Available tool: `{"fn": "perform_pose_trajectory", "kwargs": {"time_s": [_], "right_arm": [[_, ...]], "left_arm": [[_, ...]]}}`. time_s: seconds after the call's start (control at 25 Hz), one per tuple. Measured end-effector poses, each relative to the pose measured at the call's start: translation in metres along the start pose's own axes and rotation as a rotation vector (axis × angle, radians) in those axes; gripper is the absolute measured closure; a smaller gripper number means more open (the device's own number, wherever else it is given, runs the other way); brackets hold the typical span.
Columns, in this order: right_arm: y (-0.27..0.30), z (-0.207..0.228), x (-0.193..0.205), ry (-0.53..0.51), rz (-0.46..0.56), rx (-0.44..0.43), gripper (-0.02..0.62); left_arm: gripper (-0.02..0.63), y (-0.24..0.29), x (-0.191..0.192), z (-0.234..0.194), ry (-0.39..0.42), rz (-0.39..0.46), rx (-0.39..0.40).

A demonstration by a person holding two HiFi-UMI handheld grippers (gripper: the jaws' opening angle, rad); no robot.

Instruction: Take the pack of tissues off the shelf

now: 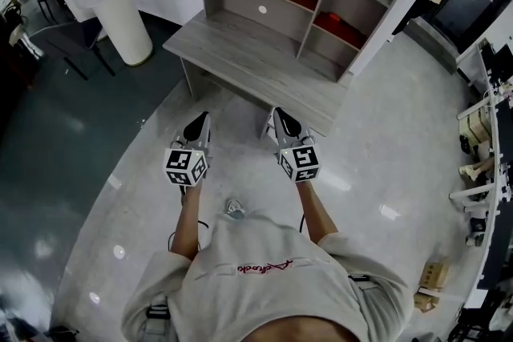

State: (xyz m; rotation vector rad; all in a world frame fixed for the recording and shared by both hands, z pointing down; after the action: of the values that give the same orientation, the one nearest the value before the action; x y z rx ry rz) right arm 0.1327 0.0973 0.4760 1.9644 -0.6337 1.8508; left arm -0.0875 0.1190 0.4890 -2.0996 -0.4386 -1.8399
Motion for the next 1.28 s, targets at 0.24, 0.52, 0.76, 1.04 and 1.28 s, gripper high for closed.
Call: {"fn": "perform_pose_trajectory", "kwargs": {"time_s": [0.24, 0.52, 0.76, 1.04, 1.28], "right_arm": [[0.052, 0.005, 0.003, -0.004, 0.008, 0.037, 0.588], [0.085, -0.001, 0.015, 0.013, -0.031, 0.038, 0.588], [0.103, -0.006, 0.022, -0.004, -0.026, 0.025, 0.588], [0.138, -0.004, 0.029, 0.025, -0.017, 0.011, 0.588], [0.186, 0.012, 0.031, 0.034, -0.016, -0.005, 0.588]], "left_arm": [[0.607, 0.032, -0.002, -0.045, 0.002, -0.004, 0.032], [0.607, 0.056, 0.0, -0.069, -0.008, -0.032, 0.08], [0.607, 0.069, 0.01, -0.076, -0.028, -0.044, 0.1], [0.607, 0.079, 0.017, -0.098, -0.033, -0.054, 0.068], [0.607, 0.11, 0.013, -0.13, -0.027, -0.051, 0.041]]}}
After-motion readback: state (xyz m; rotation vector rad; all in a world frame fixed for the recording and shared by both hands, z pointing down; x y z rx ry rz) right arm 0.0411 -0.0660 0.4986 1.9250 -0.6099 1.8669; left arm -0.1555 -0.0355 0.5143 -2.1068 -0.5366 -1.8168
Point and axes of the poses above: the fingertips, and each gripper's own axes: y forward along the fingers, z to its right, x out of its underside, the point moved 4 cm from there along -y, backward along the fingers, and after that the axes turned 5 degrees about z, right-handed, at the moved point
